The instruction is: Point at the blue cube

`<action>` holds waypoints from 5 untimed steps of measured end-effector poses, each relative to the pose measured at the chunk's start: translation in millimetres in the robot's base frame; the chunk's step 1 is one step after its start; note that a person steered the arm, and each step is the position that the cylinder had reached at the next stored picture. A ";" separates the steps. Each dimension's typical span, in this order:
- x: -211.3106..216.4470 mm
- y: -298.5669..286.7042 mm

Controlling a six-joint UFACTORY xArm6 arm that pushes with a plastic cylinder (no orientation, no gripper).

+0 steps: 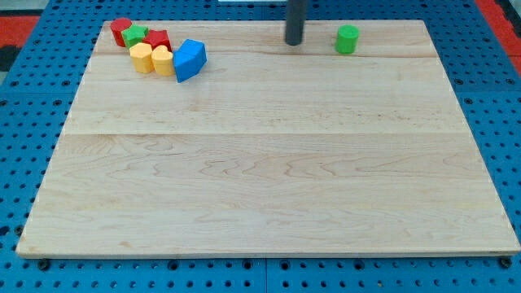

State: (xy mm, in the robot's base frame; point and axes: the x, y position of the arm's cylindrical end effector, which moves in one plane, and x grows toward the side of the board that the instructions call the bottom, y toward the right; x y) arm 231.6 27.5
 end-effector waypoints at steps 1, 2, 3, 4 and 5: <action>-13.0 -43.5; -9.4 -70.6; -8.8 -101.2; -0.5 -118.7; 18.8 -123.4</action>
State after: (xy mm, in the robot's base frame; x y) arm 250.4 -95.9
